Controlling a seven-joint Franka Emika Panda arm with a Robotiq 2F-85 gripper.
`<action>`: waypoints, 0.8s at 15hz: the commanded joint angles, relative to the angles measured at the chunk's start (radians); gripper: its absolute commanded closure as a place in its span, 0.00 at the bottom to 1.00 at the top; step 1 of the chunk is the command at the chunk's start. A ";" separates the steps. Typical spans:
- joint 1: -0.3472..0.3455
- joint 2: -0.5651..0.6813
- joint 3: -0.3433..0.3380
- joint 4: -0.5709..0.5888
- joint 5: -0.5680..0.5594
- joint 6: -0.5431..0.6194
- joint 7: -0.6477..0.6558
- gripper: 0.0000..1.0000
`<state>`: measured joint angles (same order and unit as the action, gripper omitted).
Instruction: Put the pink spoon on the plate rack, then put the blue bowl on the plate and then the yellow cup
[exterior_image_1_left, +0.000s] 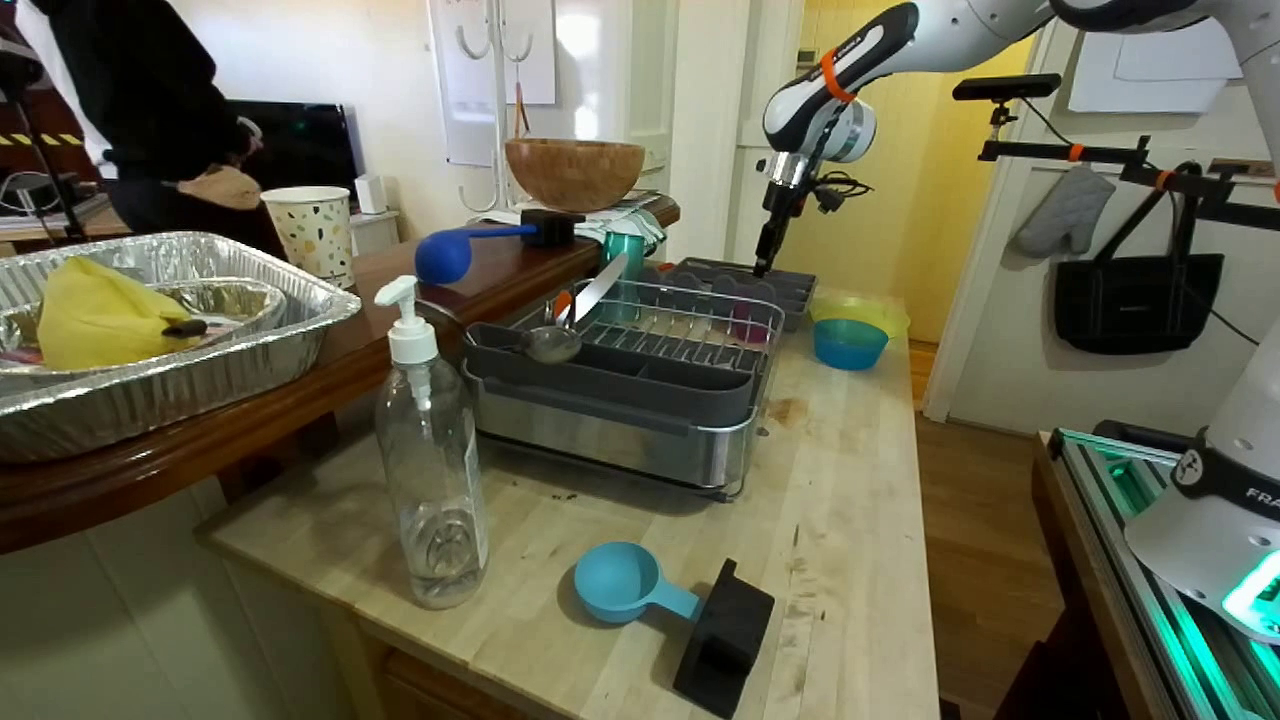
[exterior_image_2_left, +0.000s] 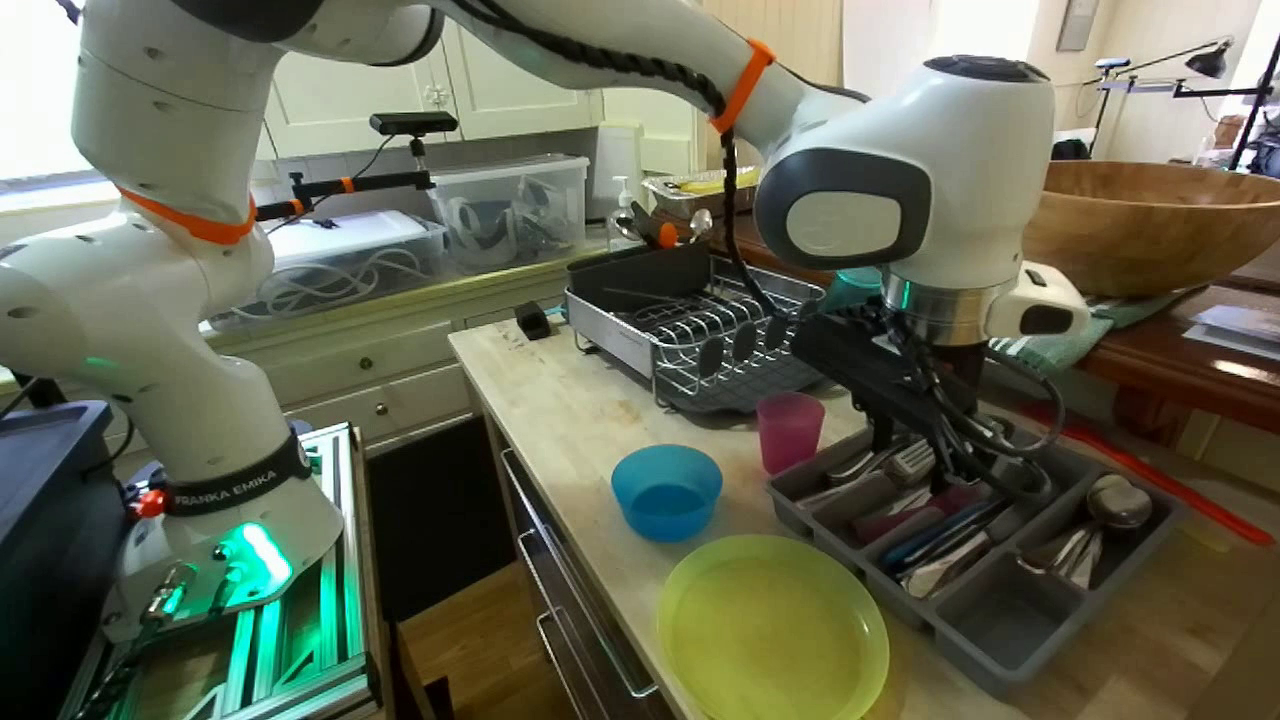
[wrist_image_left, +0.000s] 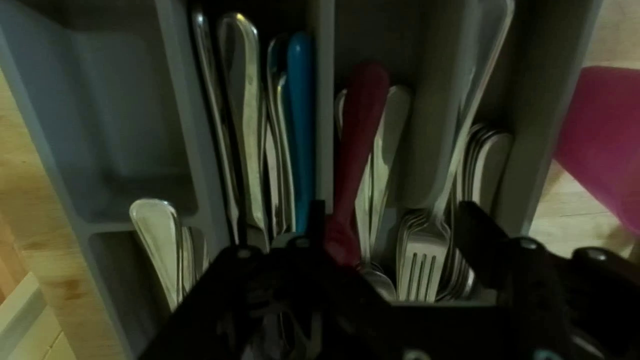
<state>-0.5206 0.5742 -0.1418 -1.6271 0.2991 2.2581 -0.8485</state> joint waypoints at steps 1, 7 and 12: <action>0.001 -0.086 0.026 -0.080 0.028 0.005 0.041 0.01; 0.044 -0.270 0.037 -0.265 0.079 0.001 0.126 0.00; 0.090 -0.378 0.014 -0.406 0.101 0.014 0.144 0.00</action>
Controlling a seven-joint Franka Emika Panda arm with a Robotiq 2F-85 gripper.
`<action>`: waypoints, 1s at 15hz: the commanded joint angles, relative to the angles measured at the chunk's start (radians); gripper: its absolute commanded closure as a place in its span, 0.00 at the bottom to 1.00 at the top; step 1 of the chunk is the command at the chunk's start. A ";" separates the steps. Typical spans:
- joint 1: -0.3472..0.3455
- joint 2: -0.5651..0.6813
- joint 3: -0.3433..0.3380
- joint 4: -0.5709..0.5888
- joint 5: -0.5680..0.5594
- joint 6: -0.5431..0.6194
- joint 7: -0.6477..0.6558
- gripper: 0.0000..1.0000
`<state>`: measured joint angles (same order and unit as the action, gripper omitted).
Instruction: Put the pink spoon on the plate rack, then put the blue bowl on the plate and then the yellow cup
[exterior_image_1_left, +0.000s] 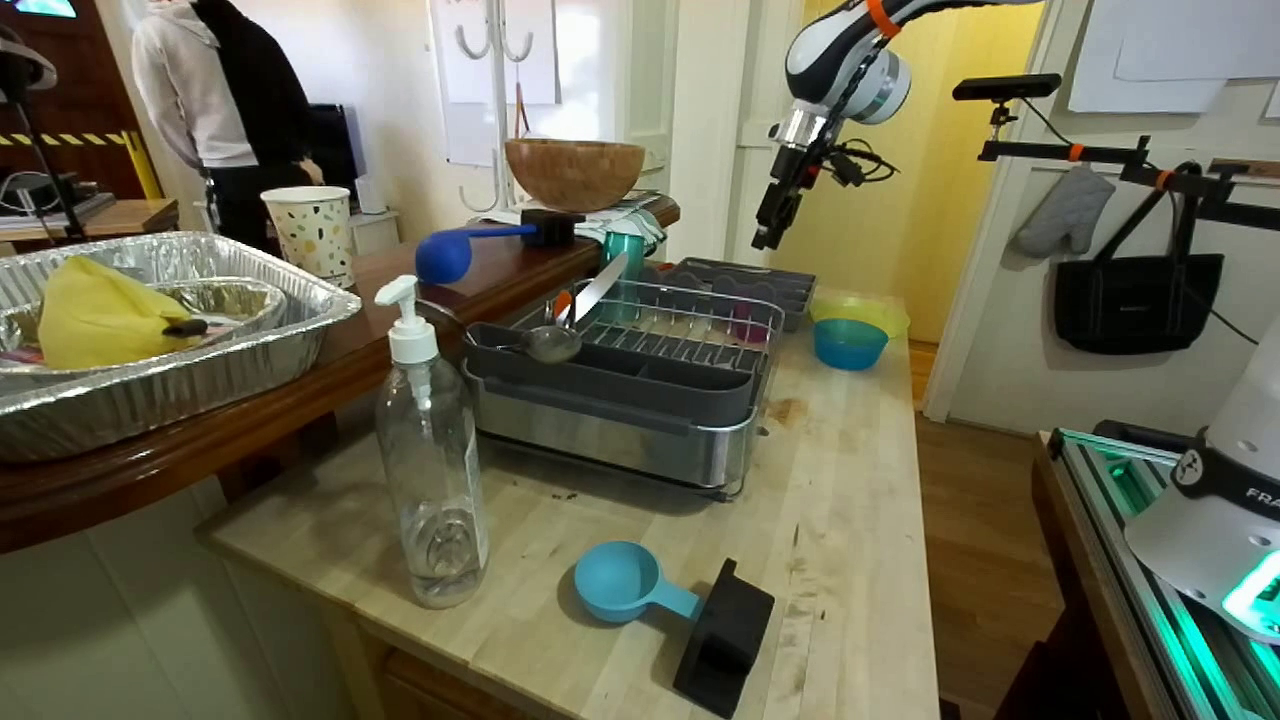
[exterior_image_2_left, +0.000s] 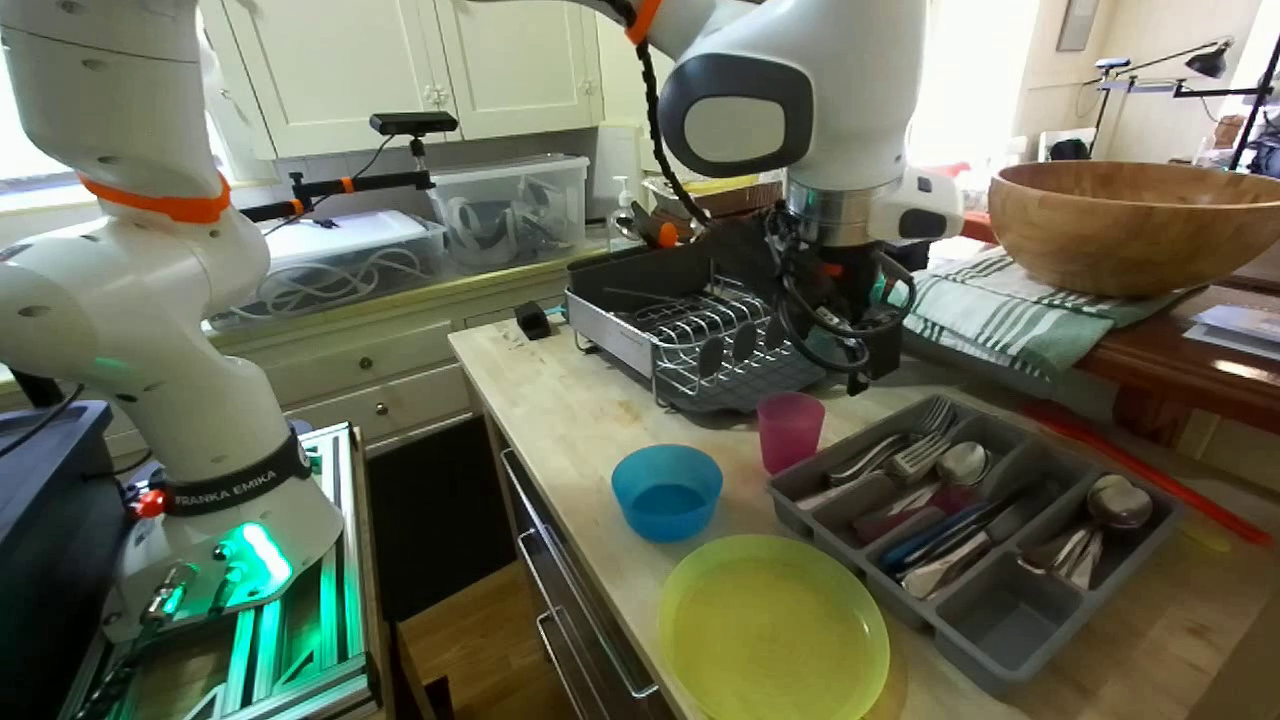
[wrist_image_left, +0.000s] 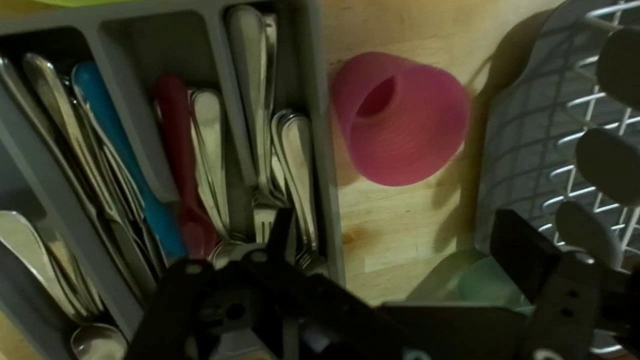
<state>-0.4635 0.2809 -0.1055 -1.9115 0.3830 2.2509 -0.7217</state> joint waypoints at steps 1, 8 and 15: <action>0.039 -0.102 -0.028 -0.144 0.015 0.021 0.020 0.00; 0.073 -0.278 -0.101 -0.337 -0.016 0.011 0.052 0.00; 0.091 -0.401 -0.184 -0.527 -0.057 0.045 0.036 0.00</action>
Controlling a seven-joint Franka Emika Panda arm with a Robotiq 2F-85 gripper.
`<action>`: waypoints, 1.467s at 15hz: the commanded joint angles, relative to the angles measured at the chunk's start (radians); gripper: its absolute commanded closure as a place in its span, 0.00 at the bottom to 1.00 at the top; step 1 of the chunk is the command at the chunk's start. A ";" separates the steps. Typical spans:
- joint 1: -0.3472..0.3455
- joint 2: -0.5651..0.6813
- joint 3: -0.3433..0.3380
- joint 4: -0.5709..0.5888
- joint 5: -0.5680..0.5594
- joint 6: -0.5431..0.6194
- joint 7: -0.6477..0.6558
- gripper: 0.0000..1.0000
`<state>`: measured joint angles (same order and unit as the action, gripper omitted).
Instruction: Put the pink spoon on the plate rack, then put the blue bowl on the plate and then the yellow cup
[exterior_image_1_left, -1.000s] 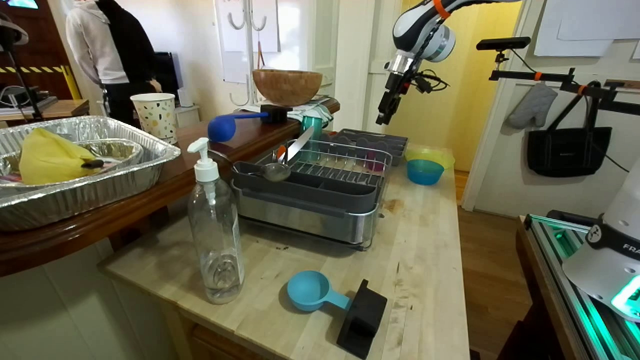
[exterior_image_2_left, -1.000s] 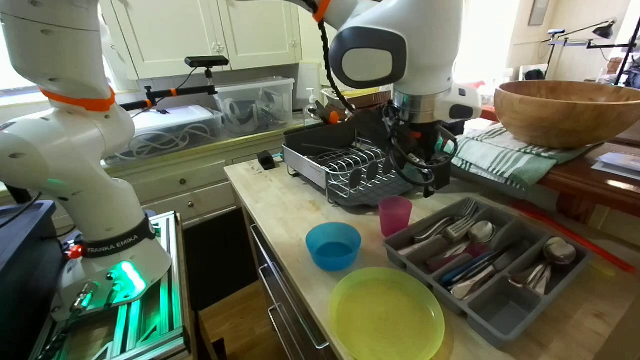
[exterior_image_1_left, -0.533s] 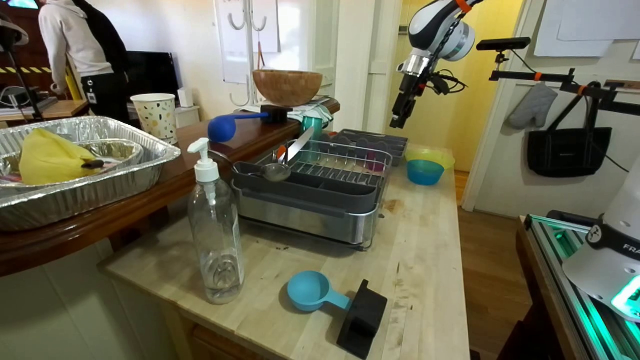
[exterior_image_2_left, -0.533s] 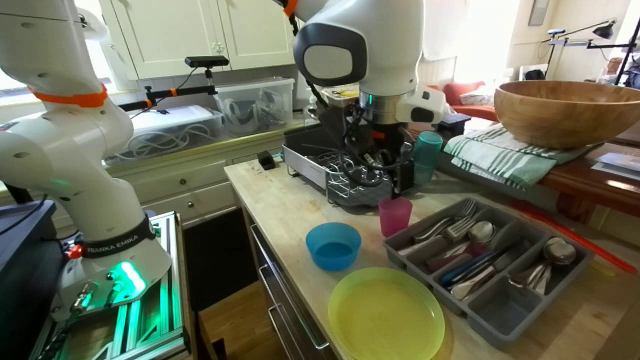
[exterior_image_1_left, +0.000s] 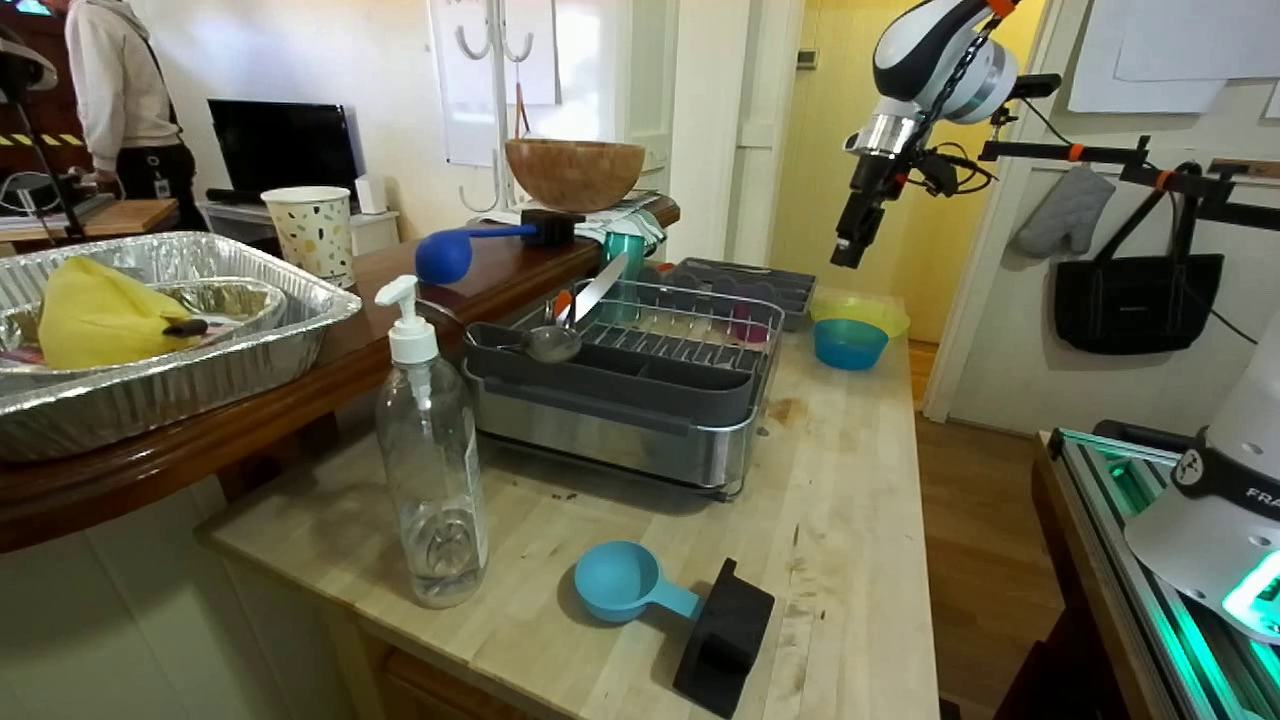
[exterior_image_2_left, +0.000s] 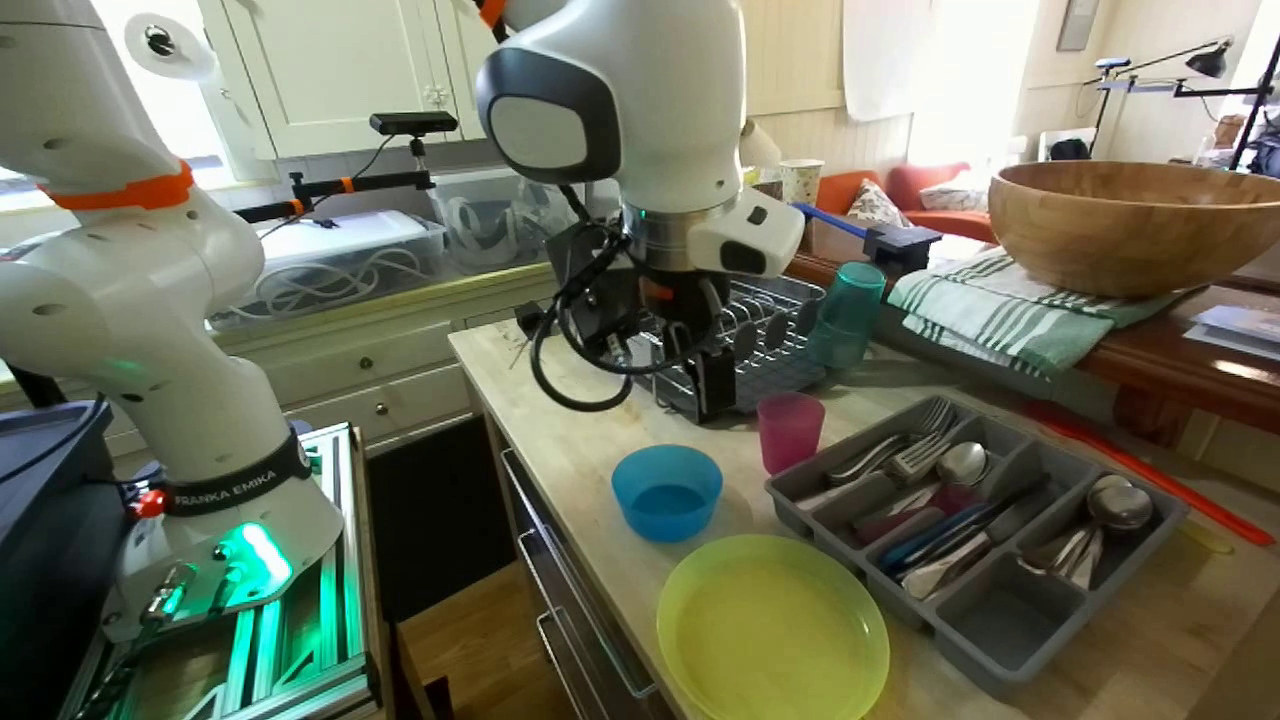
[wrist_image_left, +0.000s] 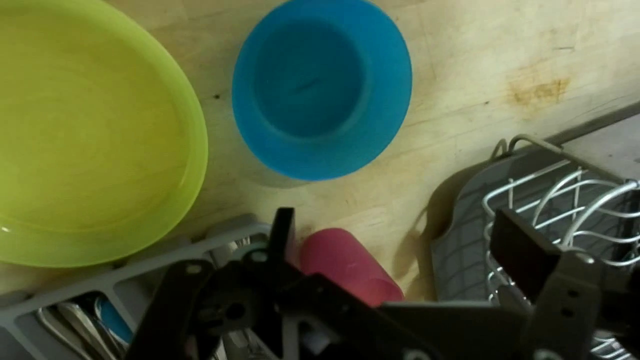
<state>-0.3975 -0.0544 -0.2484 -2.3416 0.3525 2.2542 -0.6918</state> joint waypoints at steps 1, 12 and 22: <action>0.026 -0.072 -0.051 -0.117 -0.034 0.049 0.006 0.00; 0.020 -0.067 -0.141 -0.270 -0.077 0.253 0.045 0.00; 0.067 -0.014 -0.155 -0.260 0.076 0.401 0.031 0.00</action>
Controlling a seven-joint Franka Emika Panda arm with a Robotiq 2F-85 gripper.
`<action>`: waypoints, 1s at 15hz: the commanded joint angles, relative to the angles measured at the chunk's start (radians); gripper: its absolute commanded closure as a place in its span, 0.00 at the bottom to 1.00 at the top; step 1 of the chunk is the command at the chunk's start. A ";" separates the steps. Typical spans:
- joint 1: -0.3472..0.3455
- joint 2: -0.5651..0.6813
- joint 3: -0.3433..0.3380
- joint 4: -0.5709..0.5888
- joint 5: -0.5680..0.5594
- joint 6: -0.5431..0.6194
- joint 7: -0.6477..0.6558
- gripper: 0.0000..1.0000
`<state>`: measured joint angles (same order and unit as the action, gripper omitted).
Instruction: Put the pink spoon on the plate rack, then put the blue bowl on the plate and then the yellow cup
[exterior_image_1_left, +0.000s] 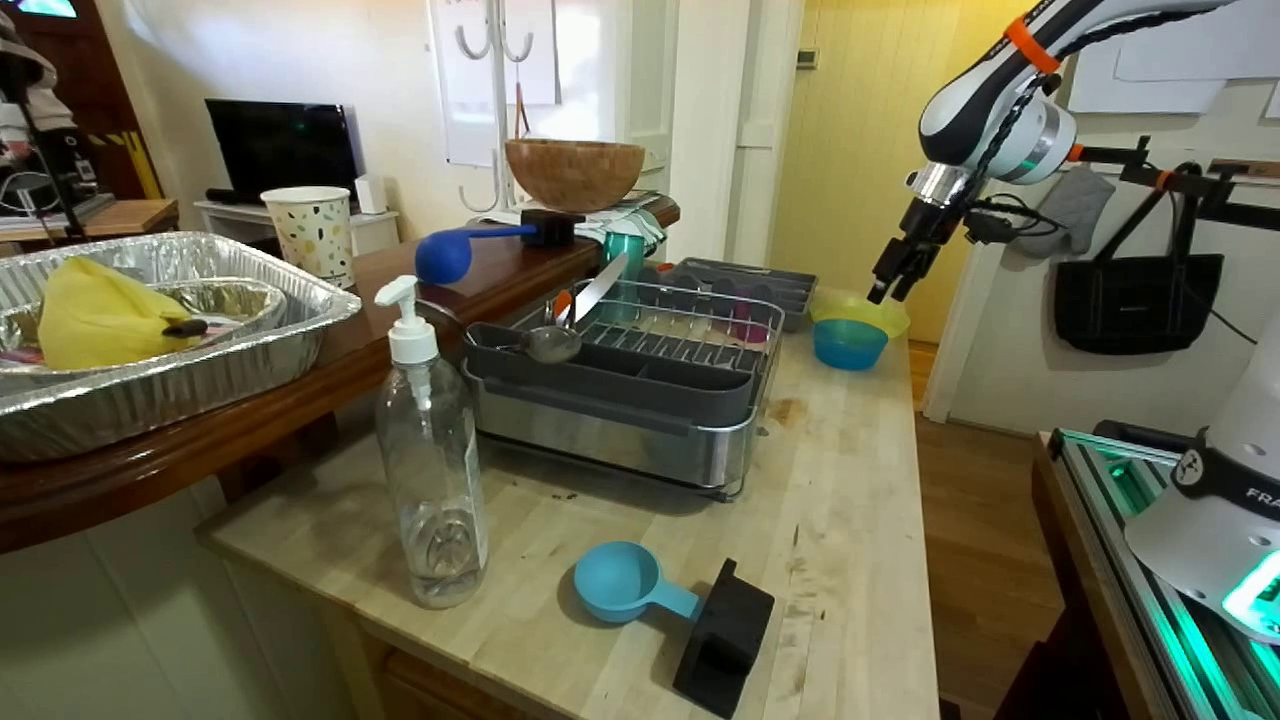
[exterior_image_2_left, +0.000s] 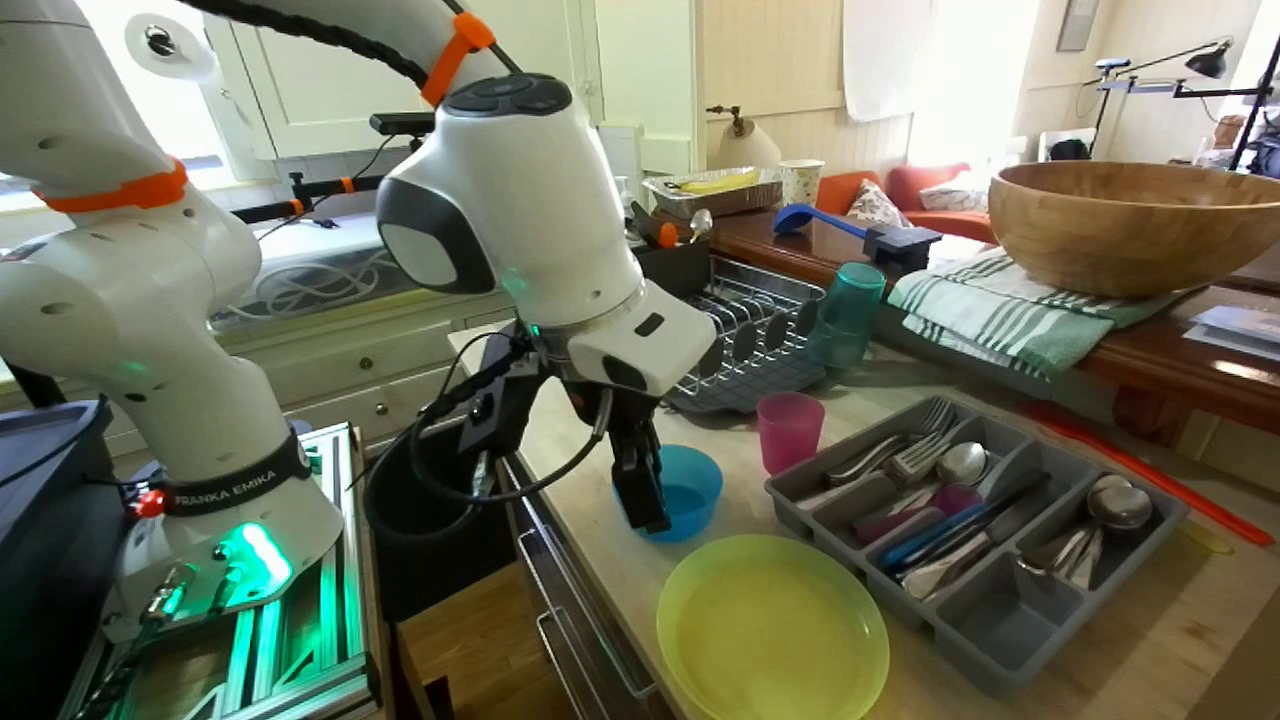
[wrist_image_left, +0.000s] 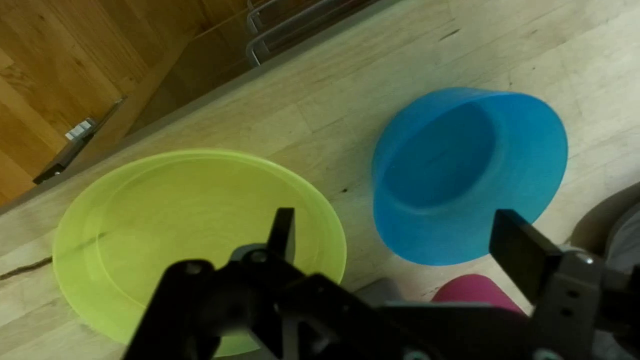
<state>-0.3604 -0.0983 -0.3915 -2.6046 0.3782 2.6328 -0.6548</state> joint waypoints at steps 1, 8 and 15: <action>0.022 0.039 0.002 0.004 0.073 0.023 -0.018 0.00; 0.027 0.111 0.010 0.031 0.135 0.015 -0.031 0.31; 0.023 0.171 0.015 0.058 0.151 -0.003 -0.027 0.87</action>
<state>-0.3394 0.0288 -0.3810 -2.5709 0.4972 2.6330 -0.6662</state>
